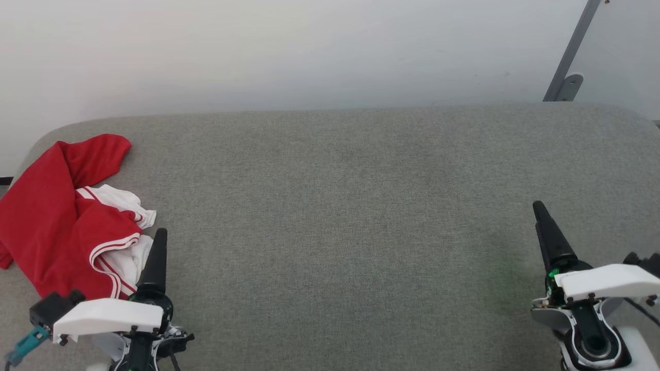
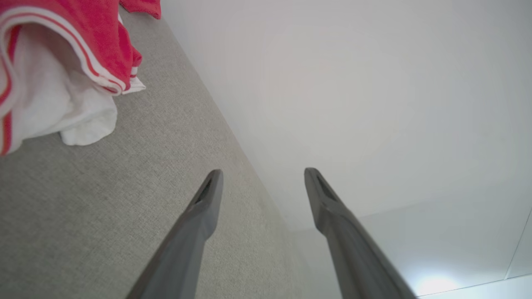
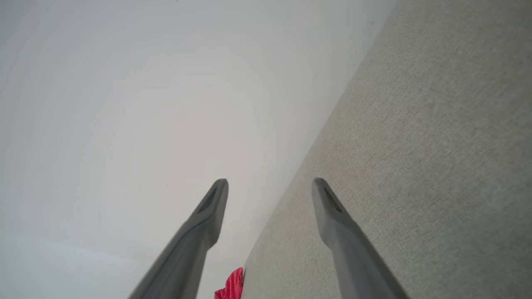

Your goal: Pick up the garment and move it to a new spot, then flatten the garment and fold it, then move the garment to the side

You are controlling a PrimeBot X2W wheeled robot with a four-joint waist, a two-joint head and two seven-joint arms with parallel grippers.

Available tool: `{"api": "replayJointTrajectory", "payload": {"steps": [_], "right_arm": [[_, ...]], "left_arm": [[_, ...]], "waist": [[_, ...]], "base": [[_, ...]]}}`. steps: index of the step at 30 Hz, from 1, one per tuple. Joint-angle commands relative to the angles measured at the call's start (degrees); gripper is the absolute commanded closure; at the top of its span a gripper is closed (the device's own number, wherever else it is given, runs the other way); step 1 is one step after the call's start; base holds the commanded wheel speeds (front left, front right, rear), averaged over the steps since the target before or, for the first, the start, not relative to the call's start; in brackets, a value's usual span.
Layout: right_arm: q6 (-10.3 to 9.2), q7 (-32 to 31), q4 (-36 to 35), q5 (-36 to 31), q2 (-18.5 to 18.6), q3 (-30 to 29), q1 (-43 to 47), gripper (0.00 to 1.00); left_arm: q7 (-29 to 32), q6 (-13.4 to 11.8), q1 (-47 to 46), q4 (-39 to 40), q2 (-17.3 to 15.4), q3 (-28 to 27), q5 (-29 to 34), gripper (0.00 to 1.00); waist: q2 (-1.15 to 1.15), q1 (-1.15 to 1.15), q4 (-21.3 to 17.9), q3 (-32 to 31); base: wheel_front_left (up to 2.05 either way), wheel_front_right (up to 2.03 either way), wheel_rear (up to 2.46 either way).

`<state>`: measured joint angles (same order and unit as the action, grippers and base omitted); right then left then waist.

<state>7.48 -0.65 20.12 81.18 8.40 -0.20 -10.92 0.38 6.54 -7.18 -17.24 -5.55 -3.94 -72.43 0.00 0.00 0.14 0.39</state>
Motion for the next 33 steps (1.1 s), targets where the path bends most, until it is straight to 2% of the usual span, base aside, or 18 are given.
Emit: {"api": "replayJointTrajectory", "payload": {"steps": [1, 14, 25, 33], "right_arm": [[0.00, 0.80, -0.53, -1.83, 1.14, 0.73, -2.41, 0.00], [0.01, 3.88, 0.17, -19.98, 4.81, 3.47, -5.71, 0.00], [0.01, 5.99, -0.59, -34.20, 6.04, 3.12, -7.26, 0.00], [0.01, 7.40, 0.40, -41.30, 6.33, 3.86, -8.42, 0.00]], "left_arm": [[-0.74, -0.23, -2.16, 1.20, -0.63, 0.08, 3.32, 0.00], [-3.58, -1.86, -2.87, 2.86, -2.11, 2.20, 21.14, 0.00], [-5.67, -3.51, -3.71, 3.06, -3.59, 4.10, 30.98, 0.00], [-7.10, -4.40, -4.48, 2.61, -4.44, 5.25, 36.76, 0.00]], "waist": [[0.00, 0.00, 0.01, 0.02], [0.00, 0.00, 0.22, 0.37], [0.00, 0.00, 0.15, 0.85], [0.00, 0.00, 0.05, 1.07]], "base": [[0.00, 0.00, 0.00], [0.00, 0.00, 0.00], [0.00, 0.00, 0.00], [0.00, 0.00, 0.00]]}}
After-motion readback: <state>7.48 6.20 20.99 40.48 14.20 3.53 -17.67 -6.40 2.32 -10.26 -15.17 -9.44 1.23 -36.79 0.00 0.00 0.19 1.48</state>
